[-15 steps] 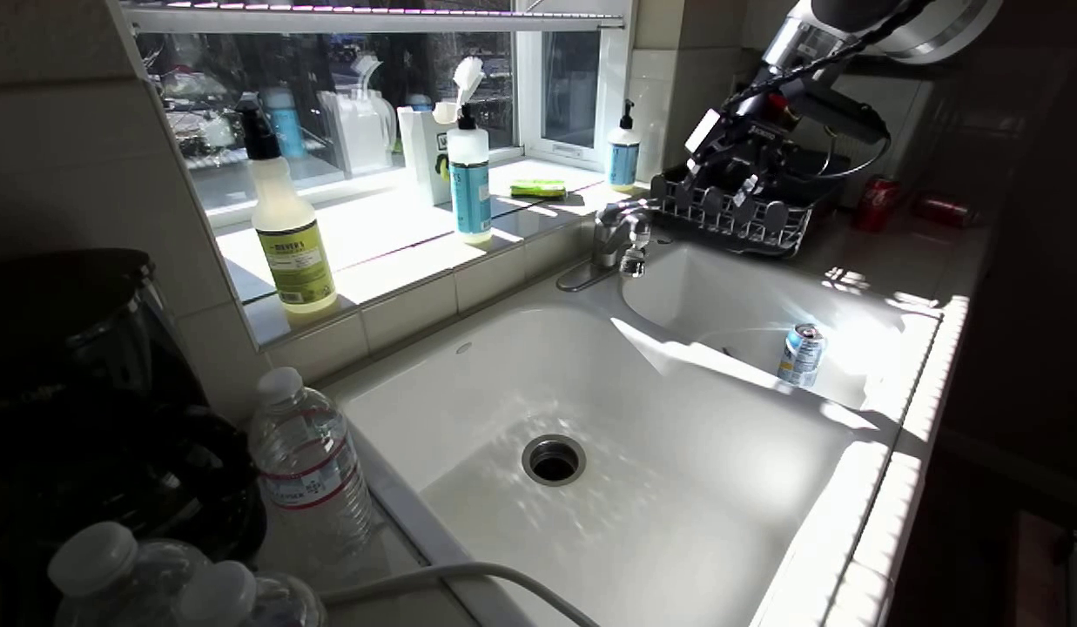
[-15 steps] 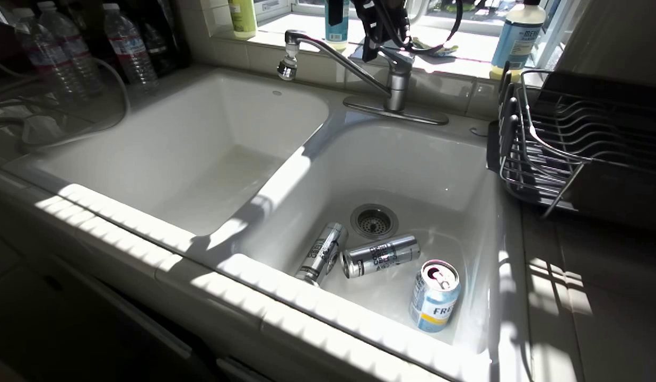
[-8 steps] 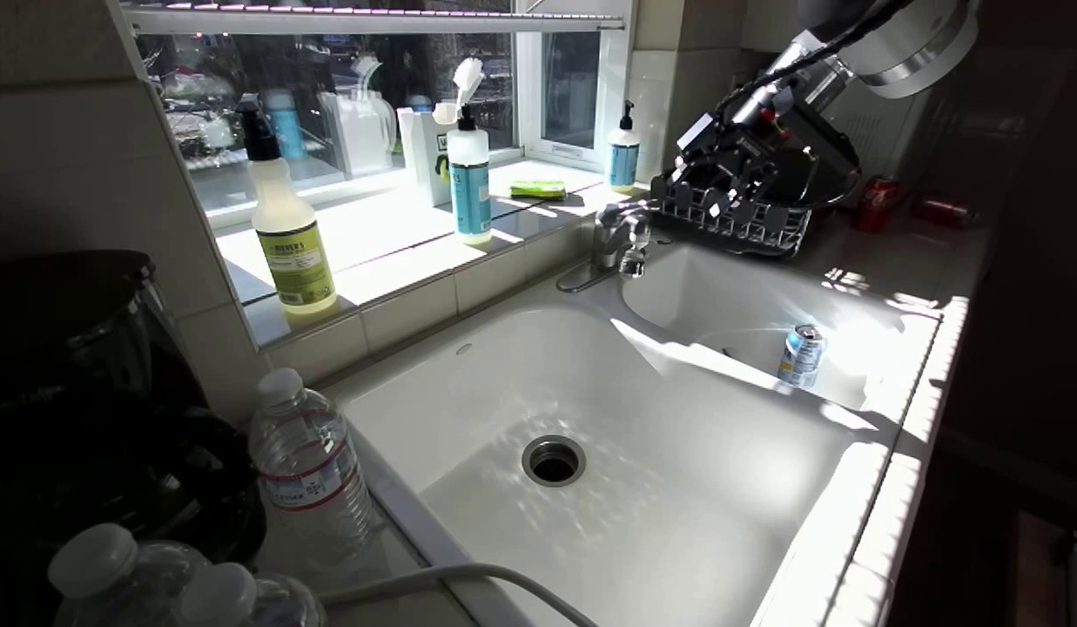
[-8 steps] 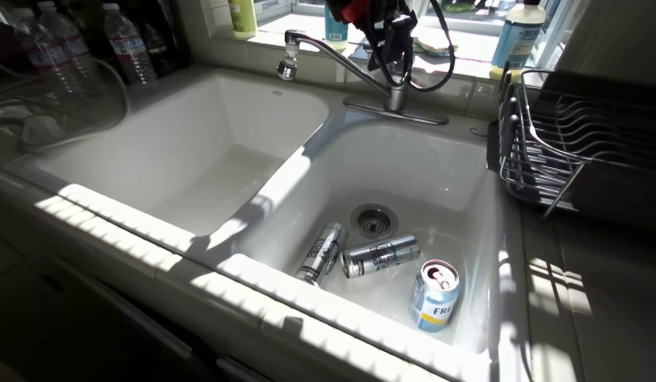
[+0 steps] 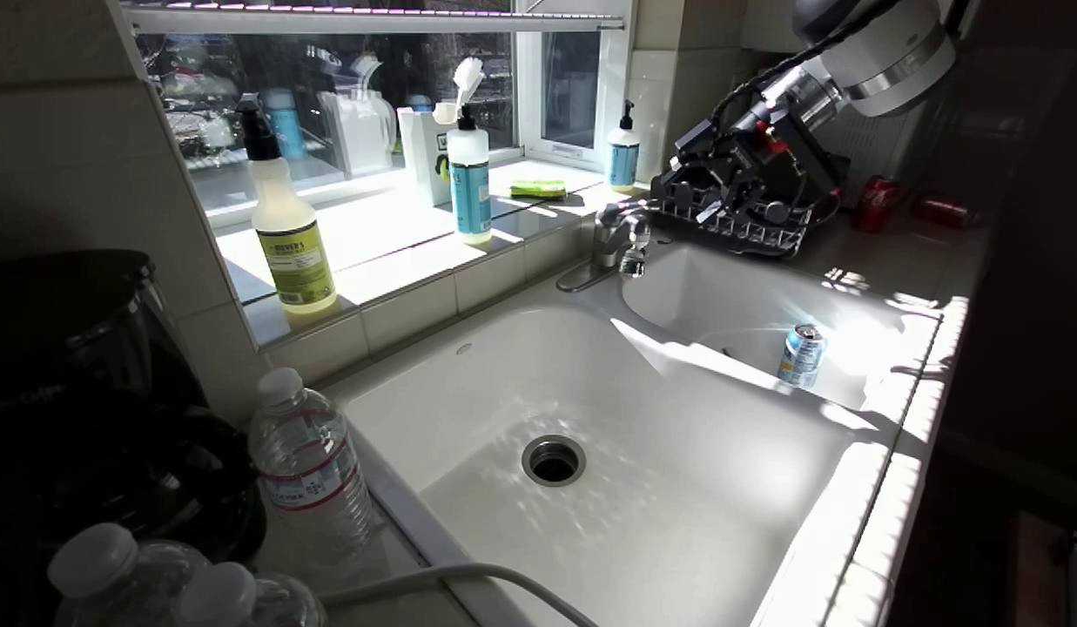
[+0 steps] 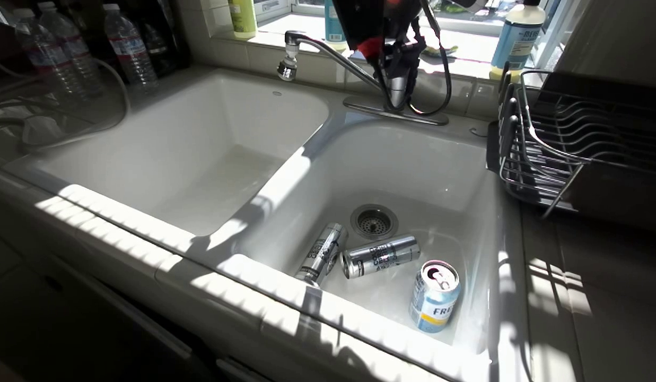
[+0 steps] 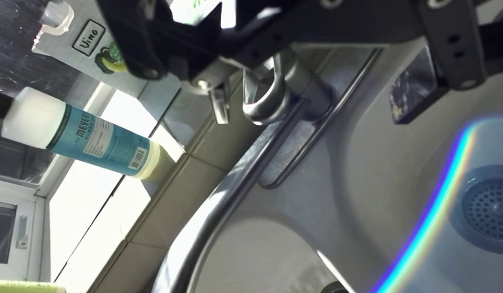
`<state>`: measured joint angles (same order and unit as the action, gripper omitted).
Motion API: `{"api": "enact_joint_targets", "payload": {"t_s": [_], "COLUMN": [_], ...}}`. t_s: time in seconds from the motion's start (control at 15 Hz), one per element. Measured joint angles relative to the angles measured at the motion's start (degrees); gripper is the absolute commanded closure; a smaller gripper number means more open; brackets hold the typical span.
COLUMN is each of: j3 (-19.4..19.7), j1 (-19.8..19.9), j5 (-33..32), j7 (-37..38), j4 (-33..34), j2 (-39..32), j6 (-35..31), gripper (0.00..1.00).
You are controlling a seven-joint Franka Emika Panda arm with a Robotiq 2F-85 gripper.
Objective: Open the tap
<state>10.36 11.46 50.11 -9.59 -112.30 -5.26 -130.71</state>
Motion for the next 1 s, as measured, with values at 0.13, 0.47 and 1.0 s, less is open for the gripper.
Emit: {"api": "enact_joint_targets", "payload": {"t_s": [0.13,0.47,1.0], "j3": [0.0,0.1,0.1], "j1": [0.6,2.2,3.1], "j5": [2.5,5.8,9.2], "j7": [-1.0,-1.0,-1.0], "j4": [1.2,4.1,8.5], "j2": [-0.7,-3.4,-8.6], "j6": [2.5,7.7,12.0], "gripper": [0.0,0.0,0.36]}}
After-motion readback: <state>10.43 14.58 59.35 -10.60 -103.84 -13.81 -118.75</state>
